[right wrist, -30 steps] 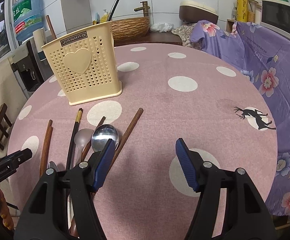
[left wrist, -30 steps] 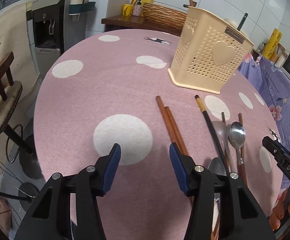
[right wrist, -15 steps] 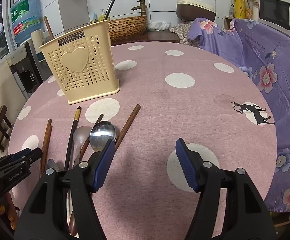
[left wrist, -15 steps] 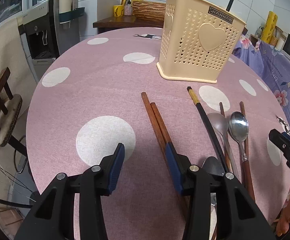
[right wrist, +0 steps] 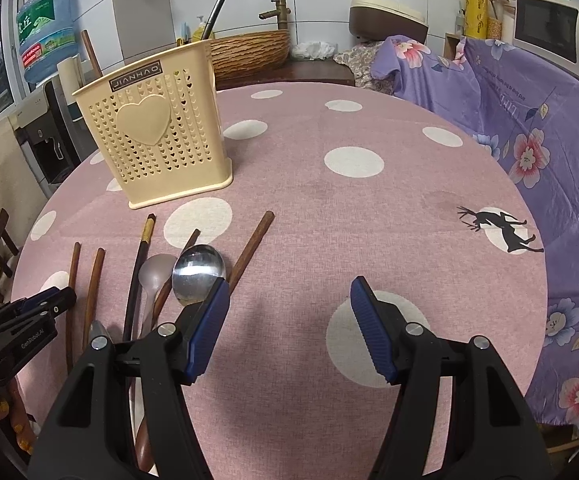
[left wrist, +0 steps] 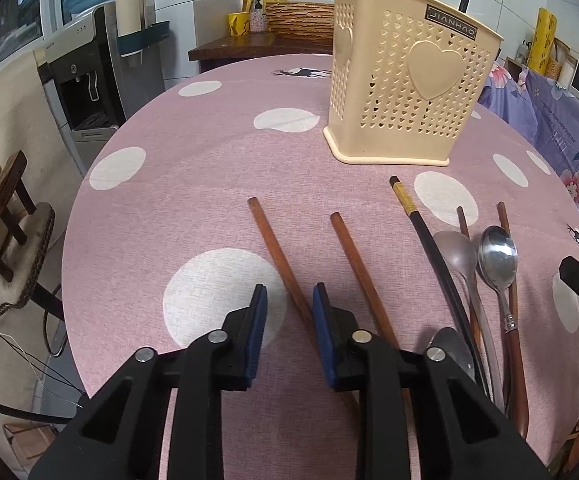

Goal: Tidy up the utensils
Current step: 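Move the left tool to another brown chopstick while the right tool reaches a gold-banded black chopstick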

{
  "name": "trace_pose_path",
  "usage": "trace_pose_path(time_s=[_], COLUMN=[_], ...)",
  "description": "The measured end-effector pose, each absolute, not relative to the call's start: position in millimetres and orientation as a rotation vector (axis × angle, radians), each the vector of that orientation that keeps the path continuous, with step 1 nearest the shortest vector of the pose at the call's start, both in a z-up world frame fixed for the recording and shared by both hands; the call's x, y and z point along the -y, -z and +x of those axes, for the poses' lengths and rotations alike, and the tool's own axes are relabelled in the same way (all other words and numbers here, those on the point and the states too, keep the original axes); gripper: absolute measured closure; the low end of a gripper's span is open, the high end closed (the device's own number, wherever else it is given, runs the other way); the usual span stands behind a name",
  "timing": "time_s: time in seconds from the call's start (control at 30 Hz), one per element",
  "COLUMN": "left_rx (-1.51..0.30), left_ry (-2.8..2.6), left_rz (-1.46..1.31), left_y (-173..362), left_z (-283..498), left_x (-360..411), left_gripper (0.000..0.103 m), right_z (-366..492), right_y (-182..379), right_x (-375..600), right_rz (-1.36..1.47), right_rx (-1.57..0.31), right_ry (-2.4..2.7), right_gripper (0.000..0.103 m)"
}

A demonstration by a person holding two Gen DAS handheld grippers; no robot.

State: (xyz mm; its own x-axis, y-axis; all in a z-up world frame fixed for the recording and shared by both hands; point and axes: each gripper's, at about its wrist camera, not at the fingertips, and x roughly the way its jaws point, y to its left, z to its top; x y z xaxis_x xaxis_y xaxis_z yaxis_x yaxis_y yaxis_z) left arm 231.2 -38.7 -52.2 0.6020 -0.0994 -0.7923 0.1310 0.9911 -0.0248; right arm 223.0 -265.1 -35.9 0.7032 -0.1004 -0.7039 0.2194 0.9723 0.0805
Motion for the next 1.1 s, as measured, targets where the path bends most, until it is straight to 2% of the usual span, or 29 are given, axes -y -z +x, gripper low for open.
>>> trace_pose_path(time_s=[0.27, 0.43, 0.73, 1.1], left_rx=[-0.928, -0.926, -0.925, -0.927], left_ry=[0.114, 0.115, 0.133, 0.14], left_rz=[0.035, 0.025, 0.021, 0.018], left_y=[52, 51, 52, 52], left_z=[250, 254, 259, 264], left_x=[26, 20, 19, 18], left_gripper=[0.08, 0.089, 0.09, 0.091], right_z=[225, 234, 266, 321], right_y=[36, 33, 27, 23], right_x=[265, 273, 272, 207], right_rz=[0.171, 0.209, 0.265, 0.202], right_rx=[-0.789, -0.805, -0.846, -0.922], right_ry=[0.159, 0.144, 0.041, -0.158], right_gripper=[0.04, 0.04, 0.04, 0.055])
